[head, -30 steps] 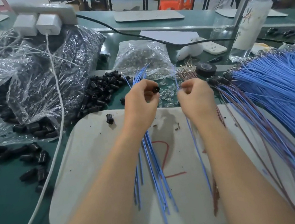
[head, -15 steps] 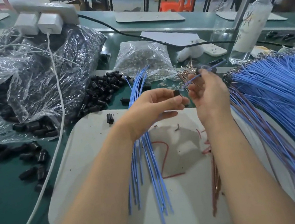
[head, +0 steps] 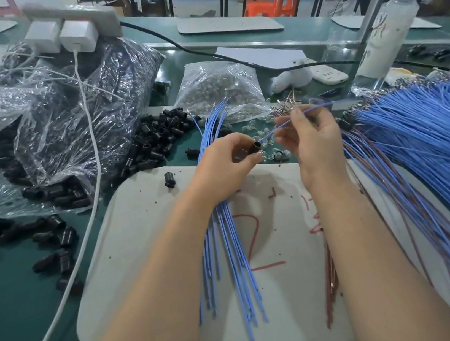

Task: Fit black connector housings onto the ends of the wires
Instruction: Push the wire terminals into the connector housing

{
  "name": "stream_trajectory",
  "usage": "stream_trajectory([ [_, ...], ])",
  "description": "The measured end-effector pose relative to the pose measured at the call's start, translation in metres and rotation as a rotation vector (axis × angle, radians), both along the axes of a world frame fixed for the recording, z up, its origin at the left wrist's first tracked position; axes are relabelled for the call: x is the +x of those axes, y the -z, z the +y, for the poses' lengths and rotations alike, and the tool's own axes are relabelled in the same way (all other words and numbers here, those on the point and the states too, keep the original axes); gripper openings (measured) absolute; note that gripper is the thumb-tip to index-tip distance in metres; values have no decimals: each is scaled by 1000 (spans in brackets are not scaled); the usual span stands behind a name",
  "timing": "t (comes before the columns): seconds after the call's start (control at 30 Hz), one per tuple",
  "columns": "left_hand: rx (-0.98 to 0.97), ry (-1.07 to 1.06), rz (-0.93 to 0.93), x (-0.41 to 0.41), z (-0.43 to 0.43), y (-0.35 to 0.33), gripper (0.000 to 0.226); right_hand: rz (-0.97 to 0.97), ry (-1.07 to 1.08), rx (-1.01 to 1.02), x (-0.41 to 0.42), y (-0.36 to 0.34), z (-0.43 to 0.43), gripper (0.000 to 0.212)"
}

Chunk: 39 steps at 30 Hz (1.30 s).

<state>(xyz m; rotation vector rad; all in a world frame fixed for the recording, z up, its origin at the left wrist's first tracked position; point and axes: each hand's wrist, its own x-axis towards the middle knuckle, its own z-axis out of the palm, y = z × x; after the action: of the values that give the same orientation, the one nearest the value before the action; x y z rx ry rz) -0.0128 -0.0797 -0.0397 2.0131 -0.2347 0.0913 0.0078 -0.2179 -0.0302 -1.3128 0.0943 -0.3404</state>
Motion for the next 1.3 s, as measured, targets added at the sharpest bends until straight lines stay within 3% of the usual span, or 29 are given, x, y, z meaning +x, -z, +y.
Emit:
stream_trajectory([
  [0.17, 6, -86, -125, 0, -4, 2, 15, 71, -127, -338, -3, 6, 8, 18],
  [0.3, 115, -288, -202, 6, -1, 7, 19, -17, 49, -348, -3, 1, 5, 15],
  [0.4, 54, -351, -173, 8, 2, 9, 18, -88, 117, -347, -6, -4, 6, 21],
  [0.67, -141, -367, -111, 9, 2, 7, 18, -193, 126, -433, -14, -8, 15, 13],
  [0.83, -145, -323, -116, 8, -1, 8, 18, -249, 165, -547, -16, -8, 18, 7],
  [1.3, -147, -352, -173, 9, -2, 10, 16, -363, 253, -549, -17, -11, 16, 7],
])
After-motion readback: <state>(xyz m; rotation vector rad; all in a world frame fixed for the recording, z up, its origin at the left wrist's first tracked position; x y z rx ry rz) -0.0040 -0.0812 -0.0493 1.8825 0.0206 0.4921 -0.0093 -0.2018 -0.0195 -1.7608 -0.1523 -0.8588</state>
